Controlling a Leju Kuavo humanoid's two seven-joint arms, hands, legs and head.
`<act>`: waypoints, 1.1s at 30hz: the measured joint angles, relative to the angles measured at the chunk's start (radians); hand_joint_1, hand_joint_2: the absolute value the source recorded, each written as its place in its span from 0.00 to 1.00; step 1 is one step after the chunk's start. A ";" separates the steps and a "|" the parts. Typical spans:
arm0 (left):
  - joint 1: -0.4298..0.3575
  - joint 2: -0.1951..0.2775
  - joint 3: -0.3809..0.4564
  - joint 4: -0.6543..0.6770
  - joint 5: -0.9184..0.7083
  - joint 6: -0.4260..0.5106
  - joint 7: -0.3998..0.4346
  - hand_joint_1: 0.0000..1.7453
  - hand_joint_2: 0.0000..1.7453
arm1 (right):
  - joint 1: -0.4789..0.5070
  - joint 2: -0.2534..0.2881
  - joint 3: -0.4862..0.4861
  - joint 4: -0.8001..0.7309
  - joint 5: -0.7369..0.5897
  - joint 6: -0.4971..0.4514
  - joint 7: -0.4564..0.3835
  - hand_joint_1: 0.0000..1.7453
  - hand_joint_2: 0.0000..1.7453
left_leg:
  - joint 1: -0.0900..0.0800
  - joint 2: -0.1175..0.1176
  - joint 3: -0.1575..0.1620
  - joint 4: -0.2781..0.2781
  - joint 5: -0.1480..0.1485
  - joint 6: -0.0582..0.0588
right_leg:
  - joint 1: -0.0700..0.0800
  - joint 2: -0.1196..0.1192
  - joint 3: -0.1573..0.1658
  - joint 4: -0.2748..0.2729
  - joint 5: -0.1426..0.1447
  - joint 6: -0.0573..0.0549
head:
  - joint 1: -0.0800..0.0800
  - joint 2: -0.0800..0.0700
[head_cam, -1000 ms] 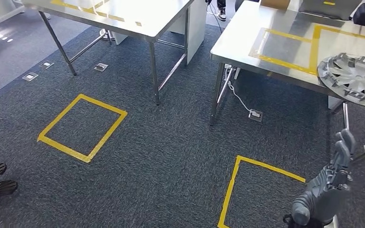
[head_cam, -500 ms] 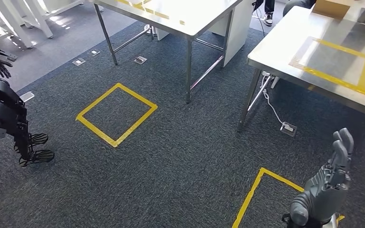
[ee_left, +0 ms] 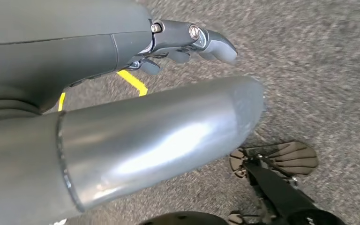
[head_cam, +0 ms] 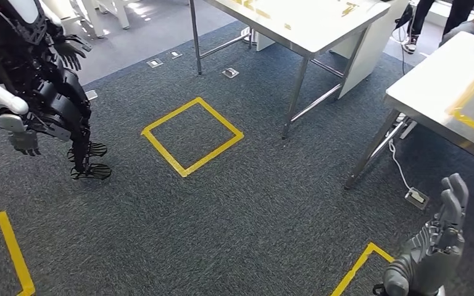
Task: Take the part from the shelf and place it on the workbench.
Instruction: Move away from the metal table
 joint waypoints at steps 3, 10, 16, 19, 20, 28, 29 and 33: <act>-0.001 -0.002 -0.001 0.000 -0.001 0.000 0.000 0.00 0.00 | 0.001 -0.002 0.000 0.000 0.004 0.000 0.000 0.00 0.00 | -0.001 -0.041 -0.005 0.006 0.004 -0.009 | 0.001 0.065 0.082 -0.183 0.083 -0.013 | 0.002 0.000; 0.004 -0.001 -0.005 0.000 -0.003 -0.008 0.005 0.00 0.00 | 0.014 0.002 0.000 -0.003 0.036 0.023 0.000 0.00 0.00 | -0.001 -0.004 -0.062 0.090 -0.040 -0.046 | 0.004 0.014 0.107 -0.247 0.103 -0.047 | -0.004 0.000; 0.004 -0.003 -0.006 0.002 -0.003 -0.012 0.006 0.00 0.75 | 0.024 0.012 0.000 -0.004 0.049 0.029 0.000 0.00 0.00 | 0.008 0.073 -0.081 0.186 -0.073 -0.058 | 0.007 -0.078 0.108 -0.243 0.096 -0.048 | -0.008 0.000; 0.002 -0.004 -0.006 0.002 -0.003 -0.012 0.003 0.00 1.00 | 0.025 0.020 0.000 -0.005 0.063 0.038 0.000 0.00 0.00 | 0.005 0.129 0.012 0.022 -0.030 -0.046 | 0.011 -0.113 0.113 -0.235 0.084 -0.031 | -0.006 0.000; 0.002 -0.005 -0.007 0.002 -0.003 -0.012 0.003 0.00 1.00 | 0.026 0.022 0.000 -0.005 0.066 0.039 0.000 0.00 0.00 | 0.002 0.133 0.016 0.010 -0.031 -0.038 | 0.013 -0.122 0.115 -0.234 0.082 -0.025 | -0.005 0.000; -0.002 -0.006 -0.007 0.002 -0.004 -0.012 0.015 0.00 1.00 | 0.035 0.027 0.001 -0.007 0.078 0.041 0.000 0.00 0.00 | 0.001 0.040 0.007 0.003 -0.015 0.002 | 0.002 -0.012 0.006 0.015 -0.049 0.003 | 0.009 0.000; -0.002 -0.005 -0.008 0.002 -0.004 -0.012 0.016 0.00 1.00 | 0.036 0.028 0.001 -0.007 0.080 0.041 0.000 0.00 0.00 | 0.000 0.025 0.006 0.004 -0.014 0.002 | 0.002 -0.009 -0.011 0.040 -0.048 0.002 | 0.009 0.000; -0.001 -0.005 -0.008 0.002 -0.004 -0.012 0.016 0.00 1.00 | 0.036 0.028 0.001 -0.007 0.086 0.041 0.000 0.00 0.00 | 0.001 -0.035 0.003 0.010 -0.010 -0.006 | -0.001 0.043 0.069 -0.151 0.069 -0.007 | 0.012 0.000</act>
